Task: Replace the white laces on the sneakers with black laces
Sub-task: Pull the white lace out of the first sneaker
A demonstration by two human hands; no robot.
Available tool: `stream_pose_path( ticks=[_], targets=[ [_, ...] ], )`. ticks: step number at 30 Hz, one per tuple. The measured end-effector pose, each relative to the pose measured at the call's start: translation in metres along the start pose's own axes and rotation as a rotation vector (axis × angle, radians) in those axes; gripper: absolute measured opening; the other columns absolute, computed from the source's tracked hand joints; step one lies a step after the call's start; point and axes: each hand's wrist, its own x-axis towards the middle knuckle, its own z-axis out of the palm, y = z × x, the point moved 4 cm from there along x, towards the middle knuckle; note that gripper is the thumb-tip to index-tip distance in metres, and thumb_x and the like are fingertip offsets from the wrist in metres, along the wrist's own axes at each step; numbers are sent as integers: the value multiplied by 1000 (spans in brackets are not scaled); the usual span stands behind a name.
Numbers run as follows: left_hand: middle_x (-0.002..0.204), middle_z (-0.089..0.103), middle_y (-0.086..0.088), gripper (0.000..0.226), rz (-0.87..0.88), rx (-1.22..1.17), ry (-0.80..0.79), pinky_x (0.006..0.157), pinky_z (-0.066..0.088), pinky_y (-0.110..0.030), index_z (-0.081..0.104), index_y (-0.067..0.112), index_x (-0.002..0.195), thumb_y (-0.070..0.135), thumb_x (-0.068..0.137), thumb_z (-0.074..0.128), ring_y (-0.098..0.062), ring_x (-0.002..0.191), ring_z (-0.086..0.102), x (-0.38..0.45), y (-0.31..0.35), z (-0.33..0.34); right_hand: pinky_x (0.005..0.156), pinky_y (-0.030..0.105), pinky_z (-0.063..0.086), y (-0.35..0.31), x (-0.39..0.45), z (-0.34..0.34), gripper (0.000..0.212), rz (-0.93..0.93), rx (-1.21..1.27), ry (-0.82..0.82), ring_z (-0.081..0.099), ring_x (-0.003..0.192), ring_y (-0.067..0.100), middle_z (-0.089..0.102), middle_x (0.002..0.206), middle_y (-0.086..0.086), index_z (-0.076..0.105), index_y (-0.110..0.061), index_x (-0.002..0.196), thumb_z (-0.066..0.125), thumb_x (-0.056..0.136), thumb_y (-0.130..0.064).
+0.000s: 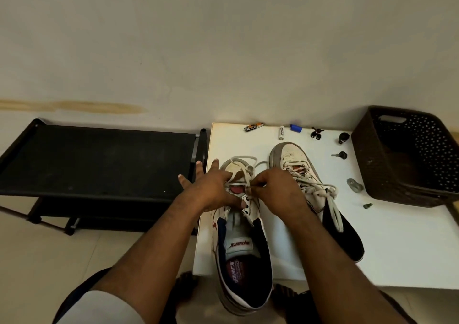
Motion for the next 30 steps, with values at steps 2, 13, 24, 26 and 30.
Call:
stream_pose_path(
  ticks=[2, 13, 24, 26, 30],
  targets=[
    [163, -6, 3, 77, 10, -15, 0, 109, -7, -69, 40, 41, 141, 54, 73, 75, -33, 145, -22, -1, 0, 1, 70, 25, 48, -1, 1, 2, 12, -4, -46, 16, 66, 83, 21, 72, 87, 3, 76, -21, 89, 70, 82, -29],
    [163, 3, 7, 76, -7, -45, -26, 109, -5, -70, 42, 39, 140, 51, 73, 76, -32, 146, -18, -3, -2, 1, 66, 6, 40, -32, -26, -45, 13, -202, 605, 482, 55, 69, -1, 61, 74, -13, 66, -20, 79, 66, 88, -11],
    [111, 65, 2, 38, -20, -323, 217, 87, 49, -36, 66, 25, 100, 39, 69, 83, -13, 101, 59, -13, -15, -39, 86, 24, 40, 14, -5, -33, 43, 16, 170, 236, 57, 106, 18, 61, 116, 4, 59, -16, 125, 70, 85, -26],
    [89, 67, 2, 25, -61, -288, 143, 77, 51, -31, 67, 17, 84, 33, 72, 82, -12, 86, 62, -15, -21, -37, 70, 18, 41, 2, -5, -30, 19, -37, 224, 179, 59, 82, 10, 65, 91, 0, 70, -14, 100, 71, 84, -23],
    [93, 66, 6, 21, -64, -238, 116, 85, 54, -37, 69, 22, 83, 30, 71, 83, -12, 89, 61, -14, -21, -23, 63, 15, 41, -19, -8, -7, 15, -181, 72, -81, 57, 75, 6, 67, 88, -1, 75, -19, 89, 76, 78, -30]
  ],
)
